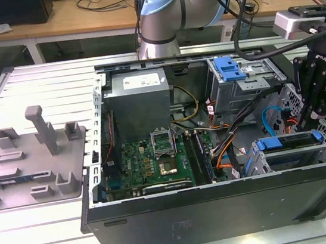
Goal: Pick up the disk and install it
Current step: 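Insert the first disk wire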
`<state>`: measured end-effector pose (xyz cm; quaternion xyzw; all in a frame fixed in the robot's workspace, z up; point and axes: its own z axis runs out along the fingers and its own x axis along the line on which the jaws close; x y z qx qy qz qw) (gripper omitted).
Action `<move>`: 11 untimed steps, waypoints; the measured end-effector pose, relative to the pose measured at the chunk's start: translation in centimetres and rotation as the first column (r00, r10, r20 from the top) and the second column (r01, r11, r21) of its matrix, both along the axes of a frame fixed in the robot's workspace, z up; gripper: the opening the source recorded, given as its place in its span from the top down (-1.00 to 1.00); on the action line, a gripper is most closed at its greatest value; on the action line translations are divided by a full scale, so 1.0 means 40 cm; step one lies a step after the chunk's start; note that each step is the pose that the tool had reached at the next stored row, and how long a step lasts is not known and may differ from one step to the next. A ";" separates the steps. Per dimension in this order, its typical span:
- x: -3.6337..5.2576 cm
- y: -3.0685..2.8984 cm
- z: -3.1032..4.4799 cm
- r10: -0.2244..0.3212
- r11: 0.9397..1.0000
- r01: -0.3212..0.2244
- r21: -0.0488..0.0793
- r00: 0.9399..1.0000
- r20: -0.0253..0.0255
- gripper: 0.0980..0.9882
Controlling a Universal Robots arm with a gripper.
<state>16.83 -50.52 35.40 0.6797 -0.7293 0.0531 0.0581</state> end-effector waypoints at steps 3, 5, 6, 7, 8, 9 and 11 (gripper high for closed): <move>0.000 0.000 -0.001 0.000 1.000 0.000 0.000 1.000 0.000 0.84; 0.000 -0.001 -0.001 0.000 1.000 0.000 0.000 1.000 0.000 0.84; 0.000 -0.001 -0.002 0.000 1.000 0.000 0.000 1.000 0.000 0.84; 0.000 -0.001 -0.002 0.000 1.000 0.000 0.000 1.000 0.000 0.84; 0.001 -0.001 -0.002 0.000 1.000 0.000 0.000 1.000 0.000 0.84; 0.001 -0.001 -0.002 0.000 1.000 0.000 0.000 1.000 0.000 0.84; 0.002 -0.001 -0.004 0.000 1.000 0.000 0.000 1.000 0.000 0.84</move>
